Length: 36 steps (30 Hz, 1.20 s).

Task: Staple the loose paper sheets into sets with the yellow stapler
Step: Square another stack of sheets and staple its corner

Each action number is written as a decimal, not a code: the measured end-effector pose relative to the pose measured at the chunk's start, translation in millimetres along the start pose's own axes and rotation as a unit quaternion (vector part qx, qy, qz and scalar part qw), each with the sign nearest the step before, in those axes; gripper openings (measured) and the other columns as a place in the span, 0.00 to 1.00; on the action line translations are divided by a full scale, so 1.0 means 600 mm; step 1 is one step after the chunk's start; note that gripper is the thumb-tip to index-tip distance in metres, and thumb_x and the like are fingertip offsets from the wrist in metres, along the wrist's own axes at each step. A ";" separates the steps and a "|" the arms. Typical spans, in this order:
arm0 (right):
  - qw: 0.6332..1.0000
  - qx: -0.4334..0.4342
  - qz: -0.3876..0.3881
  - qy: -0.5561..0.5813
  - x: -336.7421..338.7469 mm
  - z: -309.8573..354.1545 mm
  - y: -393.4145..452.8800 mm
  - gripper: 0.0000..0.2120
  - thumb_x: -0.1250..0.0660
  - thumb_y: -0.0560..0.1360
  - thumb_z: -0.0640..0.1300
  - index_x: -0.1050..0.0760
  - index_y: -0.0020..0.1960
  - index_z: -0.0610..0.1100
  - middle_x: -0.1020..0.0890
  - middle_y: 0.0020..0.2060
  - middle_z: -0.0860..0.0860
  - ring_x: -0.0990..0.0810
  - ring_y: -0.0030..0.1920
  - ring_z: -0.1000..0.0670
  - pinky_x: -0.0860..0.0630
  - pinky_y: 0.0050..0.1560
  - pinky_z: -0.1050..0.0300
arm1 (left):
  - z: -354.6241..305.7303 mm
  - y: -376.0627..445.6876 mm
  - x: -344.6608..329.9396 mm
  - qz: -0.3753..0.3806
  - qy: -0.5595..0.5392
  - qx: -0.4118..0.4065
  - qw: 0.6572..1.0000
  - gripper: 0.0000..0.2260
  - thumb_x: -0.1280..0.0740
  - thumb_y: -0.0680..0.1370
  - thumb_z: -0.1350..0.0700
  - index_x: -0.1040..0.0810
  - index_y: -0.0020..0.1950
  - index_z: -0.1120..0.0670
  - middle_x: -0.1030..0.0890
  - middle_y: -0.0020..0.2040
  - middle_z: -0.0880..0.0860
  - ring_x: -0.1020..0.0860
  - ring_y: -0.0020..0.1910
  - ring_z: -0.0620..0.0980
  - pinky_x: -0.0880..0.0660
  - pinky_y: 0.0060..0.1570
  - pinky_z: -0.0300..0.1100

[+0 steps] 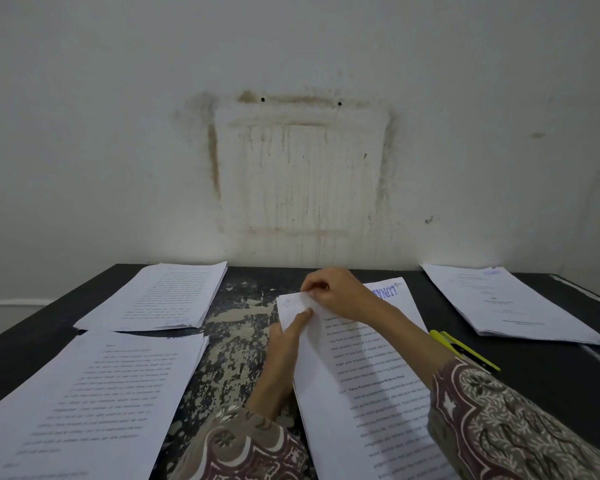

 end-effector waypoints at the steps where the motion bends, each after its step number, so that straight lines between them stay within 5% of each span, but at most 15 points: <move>1: 1.000 0.005 0.003 0.004 0.002 0.002 0.000 0.11 0.41 0.76 0.35 0.20 0.52 0.38 0.18 0.50 0.44 0.25 0.46 0.53 0.32 0.44 0.73 | -0.001 0.000 0.000 0.002 -0.002 0.003 1.000 0.03 0.36 0.77 0.55 0.26 0.43 0.51 0.22 0.39 0.51 0.23 0.37 0.48 0.28 0.33 0.39; 11: 0.998 0.034 0.025 0.050 0.001 0.010 0.004 0.09 0.36 0.75 0.36 0.19 0.51 0.38 0.17 0.48 0.44 0.23 0.46 0.53 0.30 0.44 0.72 | -0.002 0.005 0.002 0.018 0.028 -0.019 0.999 0.03 0.34 0.76 0.55 0.25 0.42 0.50 0.21 0.38 0.50 0.21 0.28 0.40 0.27 0.24 0.30; 19: 0.998 0.029 0.033 0.049 -0.004 -0.002 0.004 0.10 0.37 0.76 0.38 0.19 0.54 0.38 0.17 0.51 0.45 0.24 0.47 0.55 0.31 0.44 0.73 | 0.007 0.011 0.008 0.016 0.116 -0.015 0.993 0.13 0.33 0.75 0.52 0.29 0.56 0.55 0.21 0.48 0.53 0.21 0.41 0.48 0.26 0.33 0.36; 29: 0.998 0.027 0.039 0.032 -0.004 -0.006 0.006 0.10 0.40 0.77 0.38 0.20 0.53 0.39 0.18 0.51 0.45 0.24 0.46 0.54 0.32 0.44 0.72 | -0.005 0.004 0.007 -0.004 0.112 -0.042 0.993 0.09 0.33 0.75 0.55 0.33 0.42 0.49 0.25 0.44 0.51 0.23 0.38 0.47 0.26 0.33 0.38; 36: 0.999 0.029 0.019 0.014 -0.002 -0.014 0.003 0.11 0.40 0.78 0.38 0.21 0.55 0.38 0.18 0.52 0.44 0.24 0.48 0.53 0.32 0.44 0.74 | -0.012 0.013 0.011 0.001 0.116 -0.119 0.986 0.04 0.30 0.72 0.61 0.23 0.40 0.55 0.19 0.37 0.53 0.20 0.29 0.42 0.24 0.28 0.33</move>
Point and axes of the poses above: each hand's wrist, its own y-axis towards the middle knuckle, its own x-axis out of the back of the hand, z = x × y, the point moved 5 cm from there along y, towards the middle knuckle
